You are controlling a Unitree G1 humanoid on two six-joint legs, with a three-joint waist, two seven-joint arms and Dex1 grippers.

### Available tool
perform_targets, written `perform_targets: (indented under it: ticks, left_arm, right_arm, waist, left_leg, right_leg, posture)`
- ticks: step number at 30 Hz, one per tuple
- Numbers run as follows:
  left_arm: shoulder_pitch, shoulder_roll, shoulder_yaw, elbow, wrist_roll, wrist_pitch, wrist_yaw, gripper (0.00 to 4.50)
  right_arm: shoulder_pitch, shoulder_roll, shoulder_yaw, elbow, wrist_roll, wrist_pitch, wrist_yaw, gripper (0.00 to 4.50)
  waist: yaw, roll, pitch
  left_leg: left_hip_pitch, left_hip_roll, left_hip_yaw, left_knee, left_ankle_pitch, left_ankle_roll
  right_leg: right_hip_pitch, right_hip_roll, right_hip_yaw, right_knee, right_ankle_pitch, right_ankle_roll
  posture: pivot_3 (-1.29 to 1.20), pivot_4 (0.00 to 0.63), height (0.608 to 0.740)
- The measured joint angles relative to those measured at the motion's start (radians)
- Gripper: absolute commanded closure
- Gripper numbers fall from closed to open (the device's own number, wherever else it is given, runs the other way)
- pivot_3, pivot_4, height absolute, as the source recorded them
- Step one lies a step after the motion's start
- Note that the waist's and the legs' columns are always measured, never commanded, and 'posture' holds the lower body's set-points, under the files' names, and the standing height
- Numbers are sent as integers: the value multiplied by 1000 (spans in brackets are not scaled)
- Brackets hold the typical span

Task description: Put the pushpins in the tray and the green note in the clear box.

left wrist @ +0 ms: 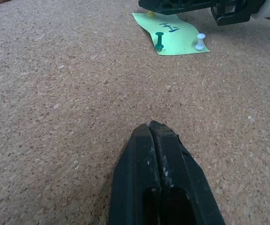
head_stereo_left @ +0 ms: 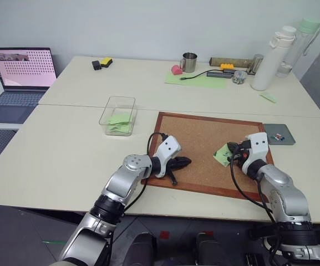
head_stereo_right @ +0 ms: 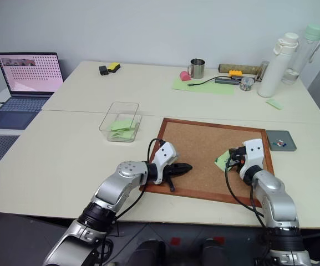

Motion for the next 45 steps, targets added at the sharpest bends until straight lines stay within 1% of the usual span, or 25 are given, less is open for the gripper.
perform_targets:
  ticks: [7, 9, 14, 20, 25, 31, 33, 35, 36, 39, 40, 45]
  left_arm:
    - [10, 17, 0, -28, -8, 34, -10, 4500]
    - [18, 27, 0, -45, -9, 42, -20, 4500]
    - [21, 35, 0, -53, -10, 49, -22, 4500]
    - [22, 38, 0, -65, -10, 65, -22, 4500]
    - [29, 44, 0, -80, -10, 73, -23, 4500]
    - [30, 49, 0, -89, -11, 85, -26, 4500]
    - [30, 53, 0, -92, -11, 85, -26, 4500]
    - [33, 56, 0, -96, -11, 85, -26, 4500]
    - [34, 57, 0, -98, -11, 85, -24, 4500]
    - [40, 60, 1, -103, -11, 85, -23, 4500]
    - [40, 61, 1, -105, -11, 86, -22, 4500]
    - [40, 63, 2, -108, -11, 88, -20, 4500]
  right_arm:
    - [5, -27, -34, -167, 120, 74, 58, 4465]
    - [5, -53, -38, -189, 139, 103, 59, 4465]
    - [-11, -93, -93, -197, 148, 113, 56, 4465]
    - [-88, -161, -140, -65, 102, 99, 24, 4465]
    - [-187, -226, -174, 171, 17, 42, -22, 4465]
    - [-298, -262, -205, 460, -16, -5, -30, 4465]
    - [-324, -268, -210, 518, -18, -15, -26, 4049]
    - [-348, -272, -213, 587, -18, -38, -12, 3781]
    - [-356, -273, -217, 615, -18, -47, -5, 3462]
    - [-368, -275, -220, 665, -19, -75, 6, 2887]
    - [-373, -276, -220, 681, -20, -88, 10, 2593]
    - [-390, -286, -220, 706, -22, -126, 16, 2593]
  waist:
    - [-2, 0, 0]
    - [-2, 0, 0]
    - [-1, 0, 0]
    - [-2, 0, 0]
    - [-2, 0, 0]
    - [-3, 1, 0]
    - [-6, 2, 0]
    - [-8, 2, 0]
    - [-11, 2, -1]
    - [-17, 2, -1]
    - [-20, 2, -1]
    - [-22, 2, -1]
  left_leg:
    - [0, 0, -1, 0, 0, 0]
    - [0, 0, 0, 0, 0, 0]
    - [0, 0, 0, 0, 0, 0]
    - [0, 0, 1, 0, 0, 0]
    - [0, 0, 2, 0, 0, 0]
    - [0, 0, 2, -1, 0, 0]
    - [1, 0, 3, -1, 0, 0]
    - [1, 0, 3, -1, 0, 0]
    - [1, 0, 3, -1, 0, 0]
    - [1, 0, 3, -1, 0, 0]
    - [1, 0, 3, -1, 0, 0]
    - [1, 0, 2, -1, 0, 0]
  right_leg:
    - [0, 0, 0, 0, 0, 0]
    - [0, 0, 0, 0, 0, 0]
    - [0, 0, 0, 0, 0, 0]
    - [0, 0, 1, 0, 0, 0]
    - [0, 0, 1, -1, 0, 0]
    - [0, 0, 2, -1, 0, 0]
    - [0, 0, 2, -1, 0, 0]
    - [0, 0, 2, -1, 0, 0]
    - [0, 0, 2, -1, 0, 0]
    - [0, 0, 2, -1, 0, 0]
    - [0, 0, 2, -1, 0, 0]
    - [0, 0, 2, -1, 0, 0]
  posture:
    - [0, 150, 740]
    - [0, 150, 740]
    - [0, 150, 740]
    - [0, 150, 740]
    - [0, 150, 740]
    - [0, 150, 740]
    - [0, 150, 740]
    - [0, 150, 740]
    - [0, 150, 740]
    - [0, 150, 740]
    - [0, 150, 740]
    - [0, 150, 740]
